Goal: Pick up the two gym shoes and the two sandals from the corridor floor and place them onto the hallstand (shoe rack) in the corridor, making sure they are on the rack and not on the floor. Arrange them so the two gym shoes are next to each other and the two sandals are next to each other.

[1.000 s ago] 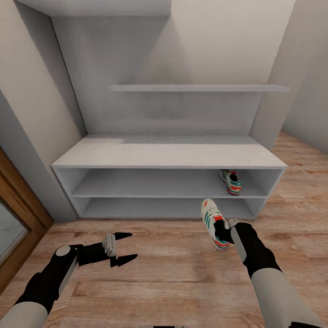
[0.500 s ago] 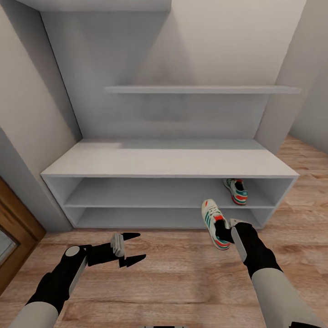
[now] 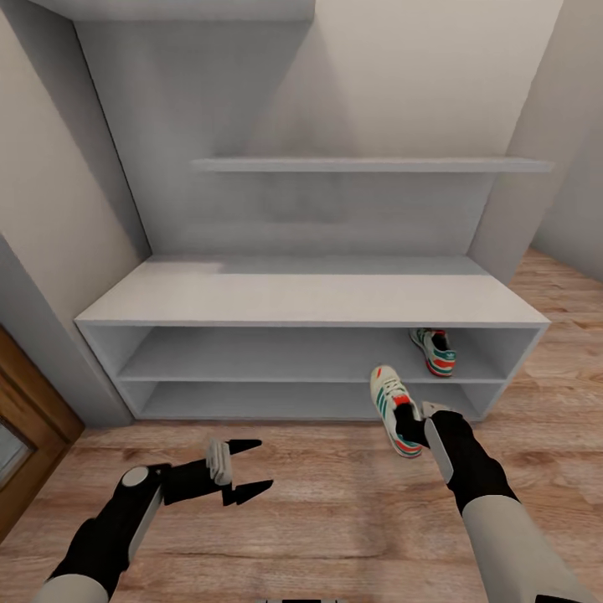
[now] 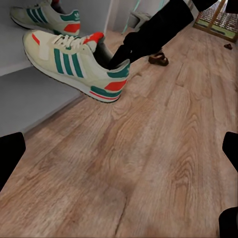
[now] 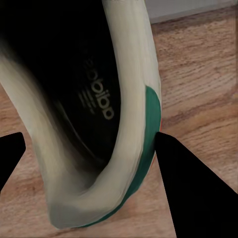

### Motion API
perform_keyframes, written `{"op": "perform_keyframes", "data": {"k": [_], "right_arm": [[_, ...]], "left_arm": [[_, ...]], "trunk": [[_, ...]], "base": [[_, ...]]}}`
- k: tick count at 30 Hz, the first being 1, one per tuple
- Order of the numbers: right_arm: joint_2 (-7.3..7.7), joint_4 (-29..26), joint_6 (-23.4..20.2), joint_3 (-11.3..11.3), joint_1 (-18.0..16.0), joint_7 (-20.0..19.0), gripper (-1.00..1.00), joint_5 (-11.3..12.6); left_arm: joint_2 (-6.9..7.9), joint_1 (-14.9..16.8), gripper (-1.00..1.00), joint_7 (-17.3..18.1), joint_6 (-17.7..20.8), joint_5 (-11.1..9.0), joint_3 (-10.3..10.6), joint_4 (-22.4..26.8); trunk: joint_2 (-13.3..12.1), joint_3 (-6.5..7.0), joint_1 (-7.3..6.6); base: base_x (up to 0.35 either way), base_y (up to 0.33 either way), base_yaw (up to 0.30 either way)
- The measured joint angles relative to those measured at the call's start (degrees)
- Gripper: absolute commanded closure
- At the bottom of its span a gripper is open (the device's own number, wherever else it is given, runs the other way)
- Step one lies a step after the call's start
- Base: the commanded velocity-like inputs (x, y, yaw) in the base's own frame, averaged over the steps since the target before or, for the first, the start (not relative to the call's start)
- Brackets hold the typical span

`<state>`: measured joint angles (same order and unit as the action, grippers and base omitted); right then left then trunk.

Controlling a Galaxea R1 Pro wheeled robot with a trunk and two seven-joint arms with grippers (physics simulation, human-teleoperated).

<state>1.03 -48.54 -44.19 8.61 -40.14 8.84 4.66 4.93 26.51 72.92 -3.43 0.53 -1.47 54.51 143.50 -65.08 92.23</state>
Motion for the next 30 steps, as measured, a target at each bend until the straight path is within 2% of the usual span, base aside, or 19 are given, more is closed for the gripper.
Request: {"op": "perform_keyframes", "data": {"k": [30], "right_arm": [[-0.01, -0.01, 0.36, 0.06, 0.0, 0.02, 1.0, 0.03]], "left_arm": [[-0.27, -0.08, -1.0, 0.04, 0.0, 0.07, -0.05, -0.37]], "trunk": [[0.0, 0.0, 0.0]], "base": [[0.0, 0.0, -0.004]]}}
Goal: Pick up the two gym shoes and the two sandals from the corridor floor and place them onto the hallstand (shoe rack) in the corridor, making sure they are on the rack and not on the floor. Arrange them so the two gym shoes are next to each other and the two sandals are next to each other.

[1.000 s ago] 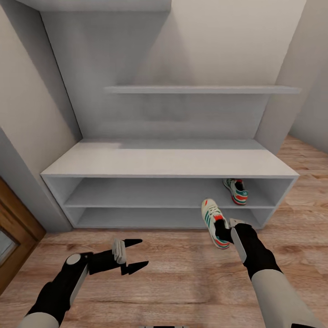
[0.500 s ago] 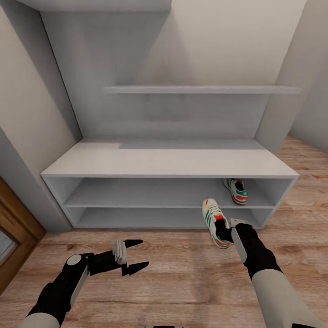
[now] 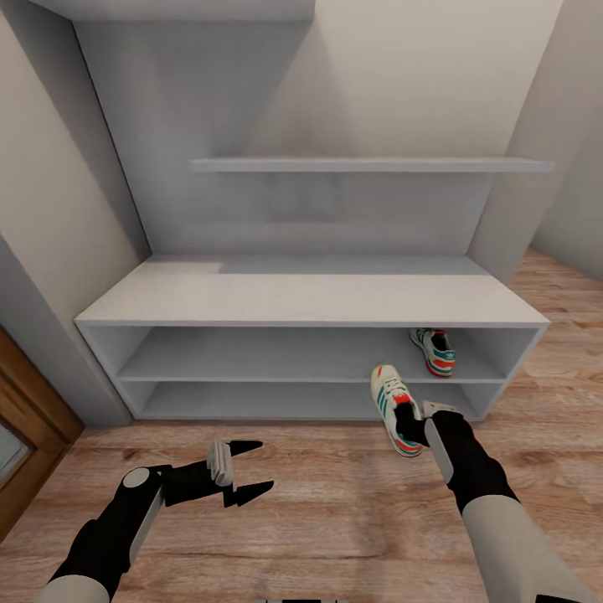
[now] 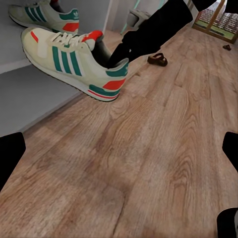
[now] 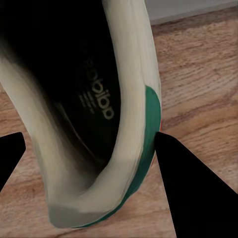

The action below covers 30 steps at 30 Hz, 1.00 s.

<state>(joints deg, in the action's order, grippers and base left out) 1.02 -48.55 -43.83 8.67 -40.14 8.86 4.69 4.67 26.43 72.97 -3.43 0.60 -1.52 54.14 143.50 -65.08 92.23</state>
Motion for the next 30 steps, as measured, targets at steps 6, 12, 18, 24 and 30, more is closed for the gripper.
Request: {"op": "perform_keyframes", "data": {"k": [6, 12, 18, 24, 30], "right_arm": [[0.02, 0.0, 0.0, 0.01, 0.0, -0.01, 1.0, -0.01], [0.03, -0.01, -0.01, 0.11, 0.0, -0.01, 1.0, 0.0], [0.01, -0.01, -0.01, 0.21, 0.01, -0.02, 1.0, 0.01], [-0.05, -0.01, 0.02, 0.22, 0.01, -0.02, 1.0, -0.03], [-0.06, 0.01, 2.4, 0.22, -0.01, 0.0, 1.0, -0.04]], "left_arm": [[0.0, 0.0, -1.0, 0.0, 0.0, 0.03, 0.0, 0.0], [0.0, 0.01, -1.0, 0.01, 0.0, 0.03, 0.0, -0.01], [-0.01, 0.01, -1.0, 0.02, 0.0, 0.0, 0.01, -0.01], [0.0, 0.01, -1.0, 0.0, 0.0, -0.04, 0.0, -0.01], [0.0, 0.0, -1.0, -0.01, 0.0, -0.05, 0.0, 0.0]], "trunk": [[0.0, 0.0, 0.0], [0.0, 0.0, 0.0], [0.0, 0.0, 0.0], [0.0, 0.0, 0.0], [0.0, 0.0, 0.0]], "base": [[0.0, 0.0, -0.01], [0.0, 0.0, -0.061], [0.0, 0.0, -0.269], [0.0, 0.0, -0.224], [0.0, 0.0, -0.027]]}}
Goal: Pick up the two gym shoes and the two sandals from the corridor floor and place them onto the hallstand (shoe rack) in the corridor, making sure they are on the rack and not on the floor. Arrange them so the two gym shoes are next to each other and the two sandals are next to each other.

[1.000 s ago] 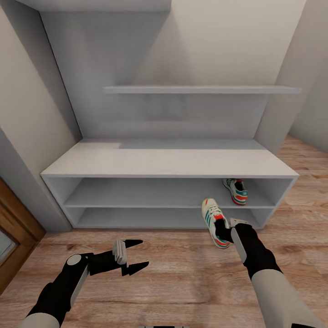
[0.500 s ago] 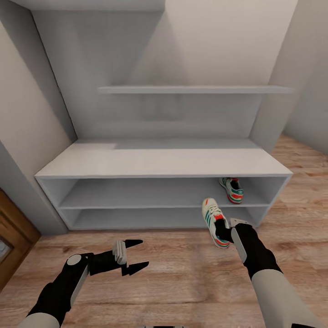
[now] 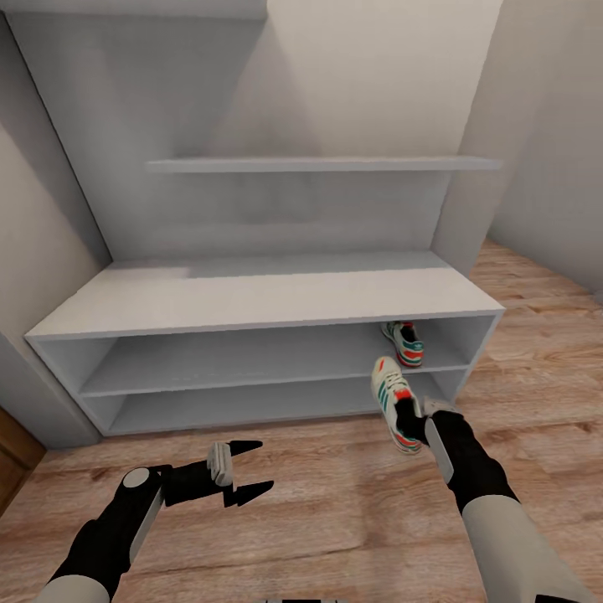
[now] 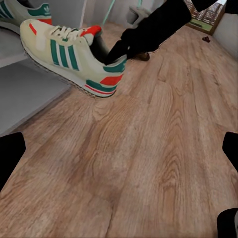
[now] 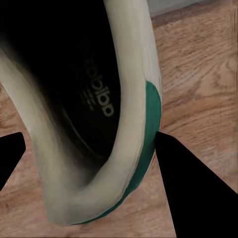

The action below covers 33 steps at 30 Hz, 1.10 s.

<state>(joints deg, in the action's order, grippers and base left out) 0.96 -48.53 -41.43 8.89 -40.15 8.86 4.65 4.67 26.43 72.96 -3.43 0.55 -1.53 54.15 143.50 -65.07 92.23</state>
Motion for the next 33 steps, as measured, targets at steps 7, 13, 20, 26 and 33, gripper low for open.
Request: {"op": "perform_keyframes", "data": {"k": [7, 13, 20, 26, 33], "right_arm": [[-0.08, 0.51, 9.05, -0.13, 0.0, 0.07, 1.0, 0.07], [-0.01, 0.53, 9.29, -0.14, 0.0, 0.06, 1.0, 0.11], [-0.01, 0.53, 9.31, -0.14, 0.0, 0.07, 1.0, 0.11], [-0.01, 0.53, 9.31, -0.14, 0.0, 0.07, 1.0, 0.13], [0.0, 0.46, 9.32, -0.15, 0.0, 0.06, 1.0, 0.15]], "left_arm": [[0.0, 0.0, -1.0, 0.02, 0.0, 0.0, 0.0, 0.0], [0.0, 0.0, -1.0, 0.01, 0.0, 0.0, 0.0, 0.0], [0.0, 0.0, -1.0, 0.01, 0.0, 0.0, 0.0, -0.02], [0.0, 0.0, -1.0, 0.02, 0.0, 0.0, 0.0, -0.07], [0.0, 0.0, -1.0, 0.03, 0.0, 0.0, 0.0, -0.06]], "trunk": [[0.0, 0.0, 0.0], [0.0, 0.0, 0.0], [0.0, 0.0, -0.02], [0.0, 0.0, 0.0], [0.0, 0.0, -0.02]], "base": [[0.0, 0.0, -0.001], [0.0, 0.0, 0.0], [0.104, 0.0, 0.0], [0.027, 0.0, 0.0], [0.153, 0.09, 0.0]]}}
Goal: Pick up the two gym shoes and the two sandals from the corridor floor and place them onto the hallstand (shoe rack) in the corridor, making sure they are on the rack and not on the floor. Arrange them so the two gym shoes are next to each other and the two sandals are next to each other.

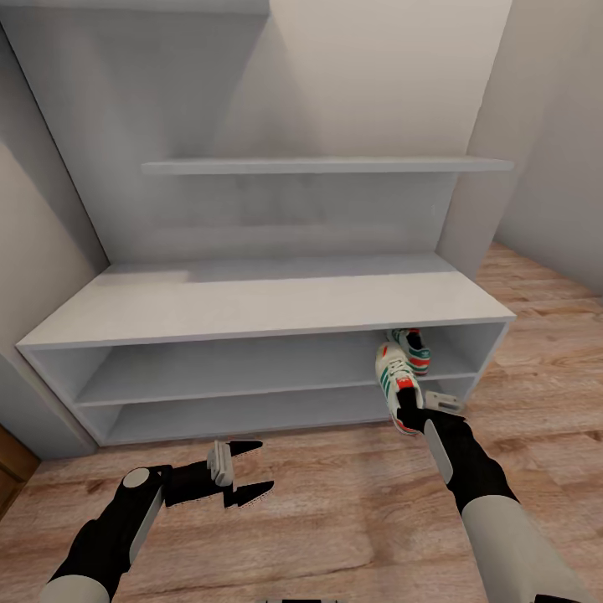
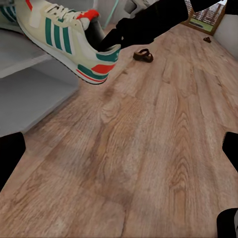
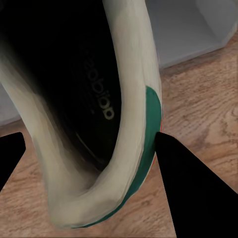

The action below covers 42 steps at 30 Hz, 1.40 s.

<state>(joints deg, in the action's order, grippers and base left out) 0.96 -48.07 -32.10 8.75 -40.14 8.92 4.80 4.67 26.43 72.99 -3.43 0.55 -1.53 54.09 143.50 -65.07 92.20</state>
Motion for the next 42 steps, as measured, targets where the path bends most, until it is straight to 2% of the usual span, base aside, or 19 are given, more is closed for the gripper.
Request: {"op": "perform_keyframes", "data": {"k": [15, 20, 25, 42], "right_arm": [[0.0, -0.11, -0.02, 0.01, 0.0, 0.0, 1.0, 0.02], [0.0, -0.11, -0.02, 0.01, 0.0, 0.01, 1.0, 0.04], [0.0, -0.1, -0.01, 0.01, 0.0, 0.0, 1.0, 0.02], [0.0, -0.07, -0.02, 0.01, 0.0, 0.01, 1.0, 0.07]], "left_arm": [[-0.11, 0.0, -1.0, -0.01, 0.0, 0.08, 0.08, -0.03], [-1.01, 0.0, -1.0, -0.01, 0.0, 0.08, 0.09, -0.03], [-1.21, 0.0, -1.0, -0.01, 0.0, 0.08, 0.09, -0.03], [-1.23, 0.0, -1.0, -0.01, 0.0, 0.08, 0.09, -0.03]], "trunk": [[0.0, 0.0, 0.01], [0.0, 0.0, -0.01], [0.0, 0.0, -0.01], [0.0, 0.0, 0.02]], "base": [[0.144, 0.075, 0.0], [0.295, 0.0, 0.0], [0.291, 0.031, 0.0], [0.058, 0.005, 0.0]]}}
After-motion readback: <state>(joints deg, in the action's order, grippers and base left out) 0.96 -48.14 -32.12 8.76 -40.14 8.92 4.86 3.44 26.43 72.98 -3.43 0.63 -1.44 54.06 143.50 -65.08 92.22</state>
